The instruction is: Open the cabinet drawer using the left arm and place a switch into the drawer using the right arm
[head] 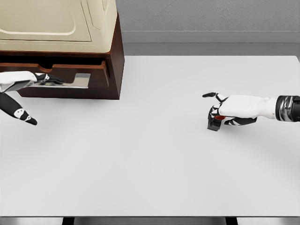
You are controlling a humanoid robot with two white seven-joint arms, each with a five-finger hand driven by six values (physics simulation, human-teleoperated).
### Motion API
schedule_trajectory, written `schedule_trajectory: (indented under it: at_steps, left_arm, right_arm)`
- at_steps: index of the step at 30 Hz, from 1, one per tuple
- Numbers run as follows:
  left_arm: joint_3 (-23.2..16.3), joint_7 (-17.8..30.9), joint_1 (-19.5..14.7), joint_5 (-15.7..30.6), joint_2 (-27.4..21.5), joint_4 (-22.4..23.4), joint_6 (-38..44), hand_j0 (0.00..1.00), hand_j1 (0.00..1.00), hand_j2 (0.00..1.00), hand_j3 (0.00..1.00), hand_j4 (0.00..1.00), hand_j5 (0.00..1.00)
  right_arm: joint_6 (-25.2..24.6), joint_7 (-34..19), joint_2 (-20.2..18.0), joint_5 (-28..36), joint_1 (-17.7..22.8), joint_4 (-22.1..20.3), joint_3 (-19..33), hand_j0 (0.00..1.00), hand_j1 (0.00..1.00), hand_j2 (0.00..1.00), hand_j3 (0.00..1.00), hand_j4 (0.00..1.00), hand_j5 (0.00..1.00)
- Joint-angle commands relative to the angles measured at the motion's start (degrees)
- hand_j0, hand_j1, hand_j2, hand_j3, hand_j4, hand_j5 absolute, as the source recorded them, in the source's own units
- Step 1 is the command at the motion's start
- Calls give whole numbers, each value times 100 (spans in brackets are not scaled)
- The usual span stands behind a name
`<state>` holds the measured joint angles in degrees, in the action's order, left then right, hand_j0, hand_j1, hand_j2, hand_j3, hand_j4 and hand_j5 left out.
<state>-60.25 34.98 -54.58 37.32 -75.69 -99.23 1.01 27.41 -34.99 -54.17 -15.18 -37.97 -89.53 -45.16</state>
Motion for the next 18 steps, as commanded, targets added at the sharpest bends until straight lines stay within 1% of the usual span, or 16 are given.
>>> schedule_trajectory:
  at_steps: [1,4,5,12,18]
  left_arm:
    - [13,2,0,179,-77,-70,4,100,100,100,100,100,100]
    - [13,2,0,250,-86,-88,4,100,100,100,100,100,100]
    - [5,2,0,258,-86,-106,4,100,100,100,100,100,100]
    - [13,2,17,329,-165,-149,83,100,100,100,100,100,100]
    - [13,2,26,619,-288,-158,83,100,100,100,100,100,100]
  right_arm:
    - [-16,-1,-6,24,0,-3,7,68,68,68,68,68,68]
    - [-25,-1,-6,24,-9,-2,7,71,71,71,71,71,71]
    - [-34,-1,3,24,-18,-2,7,74,74,74,74,74,74]
    - [-51,-1,21,24,-44,6,7,74,74,74,74,74,74]
    - [-60,-1,47,24,-44,6,-2,74,74,74,74,74,74]
